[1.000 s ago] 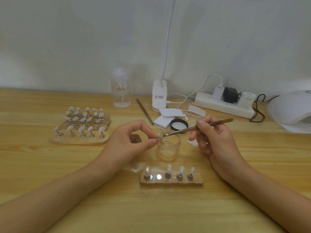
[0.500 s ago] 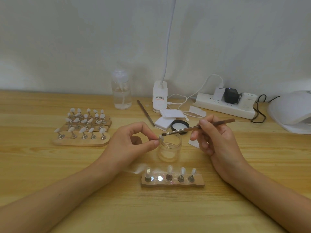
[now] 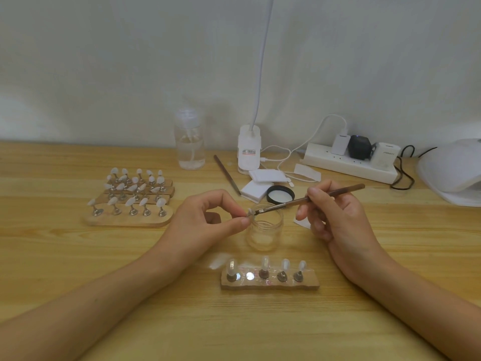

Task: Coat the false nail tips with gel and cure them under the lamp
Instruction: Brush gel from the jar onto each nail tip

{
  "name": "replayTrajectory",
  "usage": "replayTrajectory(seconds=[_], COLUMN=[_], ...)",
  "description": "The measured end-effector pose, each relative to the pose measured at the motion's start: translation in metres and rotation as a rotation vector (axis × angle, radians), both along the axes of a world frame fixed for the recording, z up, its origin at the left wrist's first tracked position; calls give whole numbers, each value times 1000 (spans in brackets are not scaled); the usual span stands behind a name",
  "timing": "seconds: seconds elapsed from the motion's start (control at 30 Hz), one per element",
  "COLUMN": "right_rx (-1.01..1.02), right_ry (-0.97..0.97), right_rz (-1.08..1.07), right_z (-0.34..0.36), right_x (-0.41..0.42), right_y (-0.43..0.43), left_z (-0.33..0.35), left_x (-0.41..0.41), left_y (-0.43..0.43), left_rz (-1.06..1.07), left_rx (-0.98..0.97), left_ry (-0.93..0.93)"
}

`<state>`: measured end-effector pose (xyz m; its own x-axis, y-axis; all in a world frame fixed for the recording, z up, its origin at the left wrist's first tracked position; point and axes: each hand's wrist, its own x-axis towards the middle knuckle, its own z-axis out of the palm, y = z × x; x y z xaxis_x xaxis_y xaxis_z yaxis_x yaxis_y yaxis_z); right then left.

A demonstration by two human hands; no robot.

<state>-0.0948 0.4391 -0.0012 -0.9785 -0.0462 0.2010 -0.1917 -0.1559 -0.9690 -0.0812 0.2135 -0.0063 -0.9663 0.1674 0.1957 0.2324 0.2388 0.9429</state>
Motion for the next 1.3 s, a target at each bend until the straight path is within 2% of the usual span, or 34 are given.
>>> replayTrajectory(seconds=[1.3], right_rx=[-29], right_ry=[15], right_rz=[-8], right_z=[1], right_x=[1], right_y=[3], left_z=[-4], left_x=[-4], left_y=[-2], left_rz=[-18], left_rx=[-9], left_ry=[51])
